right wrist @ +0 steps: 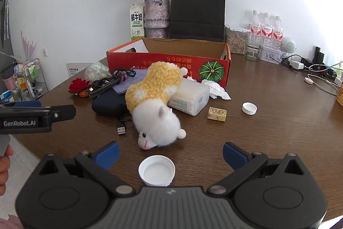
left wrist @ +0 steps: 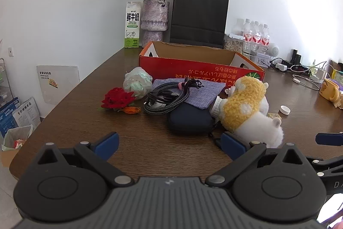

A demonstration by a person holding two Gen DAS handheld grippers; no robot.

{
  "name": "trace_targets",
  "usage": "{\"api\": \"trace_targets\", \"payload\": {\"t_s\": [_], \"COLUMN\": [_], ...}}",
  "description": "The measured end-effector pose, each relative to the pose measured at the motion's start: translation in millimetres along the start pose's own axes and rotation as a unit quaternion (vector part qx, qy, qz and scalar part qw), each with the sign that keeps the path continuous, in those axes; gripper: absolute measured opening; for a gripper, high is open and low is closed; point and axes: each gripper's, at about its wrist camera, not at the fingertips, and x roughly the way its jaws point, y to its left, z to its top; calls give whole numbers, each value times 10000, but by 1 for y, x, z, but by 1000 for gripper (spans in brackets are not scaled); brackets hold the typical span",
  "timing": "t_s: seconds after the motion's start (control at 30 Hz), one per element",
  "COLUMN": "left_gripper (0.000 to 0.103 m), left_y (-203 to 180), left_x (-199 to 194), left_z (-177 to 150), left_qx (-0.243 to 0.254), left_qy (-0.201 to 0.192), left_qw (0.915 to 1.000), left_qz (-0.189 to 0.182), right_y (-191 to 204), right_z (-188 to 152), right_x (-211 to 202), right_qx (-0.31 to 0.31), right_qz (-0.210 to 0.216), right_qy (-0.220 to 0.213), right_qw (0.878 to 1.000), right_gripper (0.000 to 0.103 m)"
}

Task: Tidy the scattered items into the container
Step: 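Grasp the white bottle cap with the right gripper while the left tool approaches the red rose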

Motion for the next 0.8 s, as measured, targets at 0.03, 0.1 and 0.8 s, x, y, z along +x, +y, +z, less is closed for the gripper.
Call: {"api": "trace_targets", "payload": {"t_s": [0.03,0.1,0.8], "left_gripper": [103,103,103], "left_y": [0,0,0], "left_x": [0,0,2], "left_z": [0,0,-2], "left_qx": [2,1,-4], "left_qy": [4,7,81], "left_qw": [10000,10000,10000], "left_qz": [1,-4,19], "right_y": [0,0,2], "right_z": [0,0,-2], "right_x": [0,0,2], "right_qx": [-2,-1,-51], "right_qz": [-1,-1,-28], "right_qy": [0,0,88], "right_qw": [10000,10000,9999], "right_gripper": [103,103,103]}}
